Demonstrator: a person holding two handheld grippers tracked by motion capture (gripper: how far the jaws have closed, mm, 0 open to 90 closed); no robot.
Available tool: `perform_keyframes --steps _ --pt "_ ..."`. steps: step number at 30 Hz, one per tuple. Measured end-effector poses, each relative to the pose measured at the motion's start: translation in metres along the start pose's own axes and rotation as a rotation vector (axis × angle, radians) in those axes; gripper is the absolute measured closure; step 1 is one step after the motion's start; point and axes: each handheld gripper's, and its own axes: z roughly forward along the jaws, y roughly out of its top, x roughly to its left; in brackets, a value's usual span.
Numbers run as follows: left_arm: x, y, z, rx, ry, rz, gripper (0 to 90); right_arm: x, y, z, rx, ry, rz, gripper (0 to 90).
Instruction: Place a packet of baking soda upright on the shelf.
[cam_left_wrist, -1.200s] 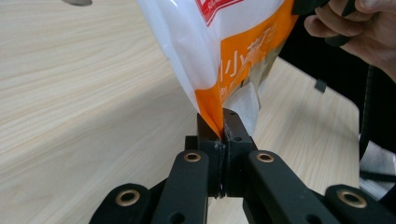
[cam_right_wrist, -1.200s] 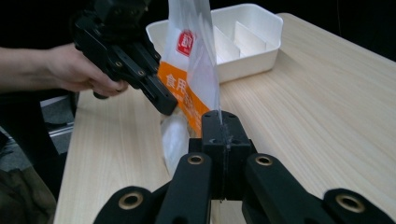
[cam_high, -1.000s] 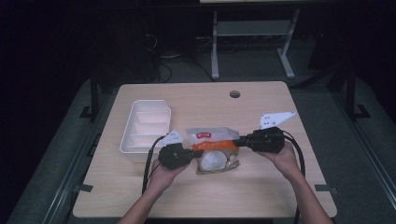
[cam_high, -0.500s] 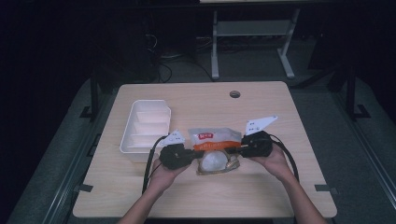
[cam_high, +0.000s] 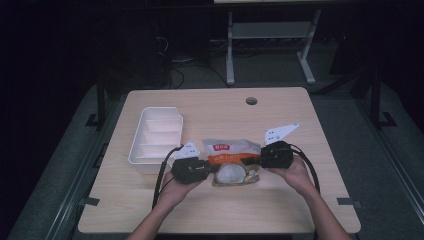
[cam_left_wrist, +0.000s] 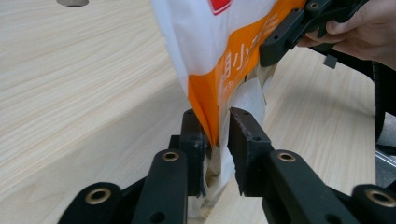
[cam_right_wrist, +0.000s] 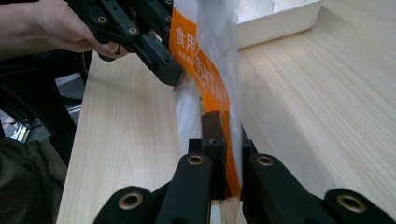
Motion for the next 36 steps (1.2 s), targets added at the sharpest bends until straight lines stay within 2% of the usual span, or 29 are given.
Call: perform_keyframes --steps 3,17,21,27,30,36 --pt "-0.001 -0.001 0.000 0.005 0.004 0.012 71.3 0.002 0.001 -0.005 -0.008 -0.002 -0.010 89.4" --pt "-0.005 -0.010 -0.004 0.017 0.023 0.037 59.7 0.000 0.001 -0.024 -0.056 -0.050 0.014 89.4" --pt "-0.009 -0.013 -0.006 0.029 0.026 0.061 56.5 -0.002 0.004 -0.026 -0.062 -0.064 0.019 89.4" --pt "-0.010 -0.022 -0.010 0.042 0.011 0.072 52.0 -0.004 0.014 -0.028 -0.056 -0.088 0.027 89.4" --pt "-0.010 -0.026 -0.010 0.062 -0.022 0.073 50.2 -0.004 0.018 -0.028 -0.055 -0.093 0.027 89.4" --pt "-0.011 -0.032 -0.012 0.089 -0.041 0.093 46.0 -0.005 0.033 -0.028 -0.054 -0.102 0.023 89.3"
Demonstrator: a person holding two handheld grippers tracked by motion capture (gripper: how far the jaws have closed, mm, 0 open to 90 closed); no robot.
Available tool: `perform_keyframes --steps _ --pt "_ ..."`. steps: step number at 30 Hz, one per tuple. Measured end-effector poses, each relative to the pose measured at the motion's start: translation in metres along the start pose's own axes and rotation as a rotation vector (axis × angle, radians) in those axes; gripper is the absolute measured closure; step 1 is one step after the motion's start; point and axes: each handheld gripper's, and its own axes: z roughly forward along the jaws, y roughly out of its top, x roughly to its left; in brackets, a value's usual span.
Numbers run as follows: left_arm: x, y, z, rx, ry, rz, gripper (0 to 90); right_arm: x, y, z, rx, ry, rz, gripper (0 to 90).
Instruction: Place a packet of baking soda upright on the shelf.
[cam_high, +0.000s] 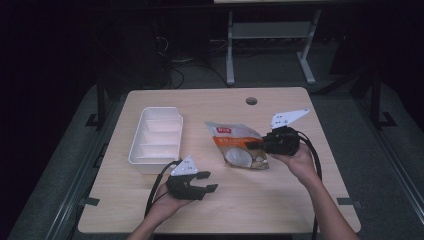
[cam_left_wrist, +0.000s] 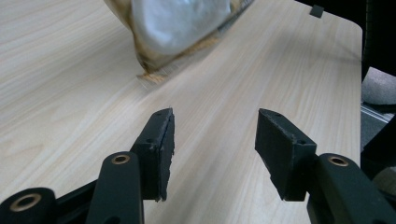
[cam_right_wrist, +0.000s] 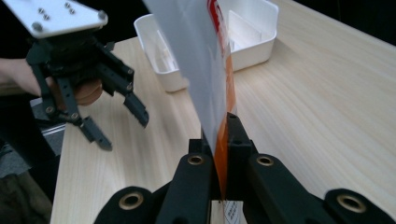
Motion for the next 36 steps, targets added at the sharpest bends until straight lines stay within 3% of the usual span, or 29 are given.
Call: perform_keyframes --steps 14,21,36 --pt "-0.006 -0.011 -0.009 0.001 0.017 0.022 35.4 -0.004 0.029 0.014 -0.023 -0.013 0.011 89.4" --pt "-0.007 -0.015 -0.010 0.004 0.019 0.032 29.8 -0.002 0.051 0.029 -0.017 0.004 -0.001 89.4" --pt "-0.006 -0.018 -0.011 0.005 0.012 0.041 27.7 0.005 0.093 0.052 -0.050 0.027 -0.026 89.5"
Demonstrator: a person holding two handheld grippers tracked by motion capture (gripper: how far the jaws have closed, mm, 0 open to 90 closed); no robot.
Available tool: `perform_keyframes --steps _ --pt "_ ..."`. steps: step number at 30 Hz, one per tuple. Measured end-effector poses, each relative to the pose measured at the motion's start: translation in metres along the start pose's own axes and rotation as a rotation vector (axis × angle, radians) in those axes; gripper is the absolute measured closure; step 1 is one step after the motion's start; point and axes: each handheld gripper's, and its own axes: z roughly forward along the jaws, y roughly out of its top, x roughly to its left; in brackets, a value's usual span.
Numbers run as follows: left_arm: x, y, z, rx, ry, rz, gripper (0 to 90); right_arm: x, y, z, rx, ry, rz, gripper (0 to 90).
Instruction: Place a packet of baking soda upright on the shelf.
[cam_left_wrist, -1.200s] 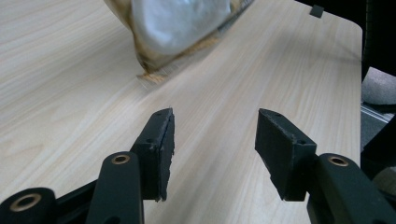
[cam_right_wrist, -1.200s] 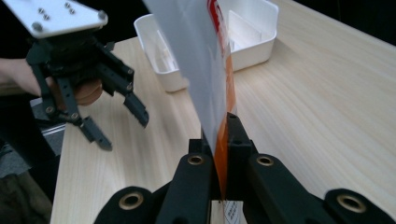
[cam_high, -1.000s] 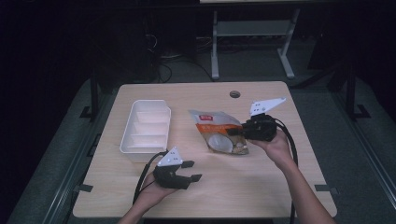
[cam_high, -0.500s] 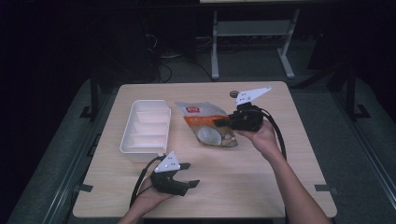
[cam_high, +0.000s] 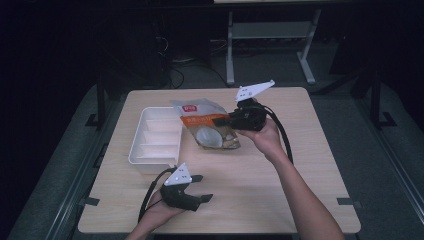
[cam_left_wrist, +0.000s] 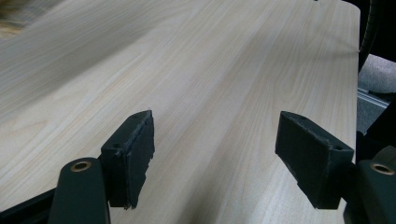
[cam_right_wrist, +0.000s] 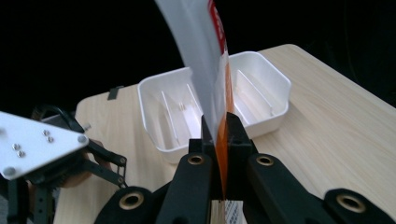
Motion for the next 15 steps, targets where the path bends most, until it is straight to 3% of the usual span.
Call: perform_keyframes --steps 15 --pt "0.004 -0.002 -0.004 -0.004 0.003 0.002 25.5 -0.001 0.025 0.025 -0.006 0.013 -0.005 89.4"
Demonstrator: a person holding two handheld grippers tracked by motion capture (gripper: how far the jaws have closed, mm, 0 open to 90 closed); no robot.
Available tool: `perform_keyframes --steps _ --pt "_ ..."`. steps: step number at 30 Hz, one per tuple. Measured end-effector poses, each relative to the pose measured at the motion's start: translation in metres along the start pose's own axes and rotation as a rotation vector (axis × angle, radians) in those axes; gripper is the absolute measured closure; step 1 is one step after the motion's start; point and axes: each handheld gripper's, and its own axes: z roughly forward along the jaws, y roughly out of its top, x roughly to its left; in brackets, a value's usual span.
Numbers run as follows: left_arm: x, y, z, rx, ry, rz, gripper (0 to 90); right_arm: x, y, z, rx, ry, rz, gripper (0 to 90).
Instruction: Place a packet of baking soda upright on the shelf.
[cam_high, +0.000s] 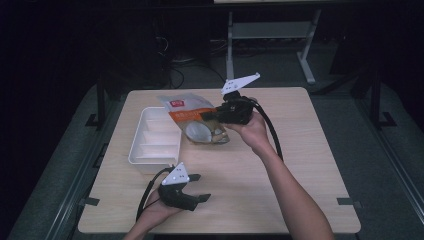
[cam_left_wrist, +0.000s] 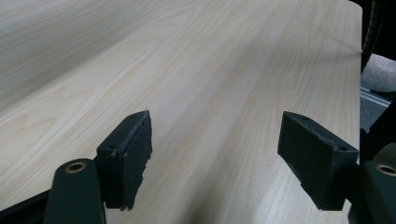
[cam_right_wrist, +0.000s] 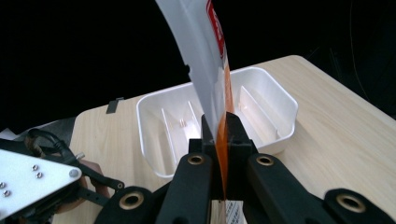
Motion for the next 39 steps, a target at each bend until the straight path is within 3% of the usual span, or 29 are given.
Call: perform_keyframes --steps 21,39 --pt "0.003 -0.002 -0.002 -0.006 0.003 -0.014 25.1 0.000 0.025 0.030 0.019 0.004 -0.019 89.5" --pt "0.007 -0.004 -0.005 -0.013 0.006 -0.024 25.0 0.001 0.053 0.077 0.004 0.027 -0.035 89.5"
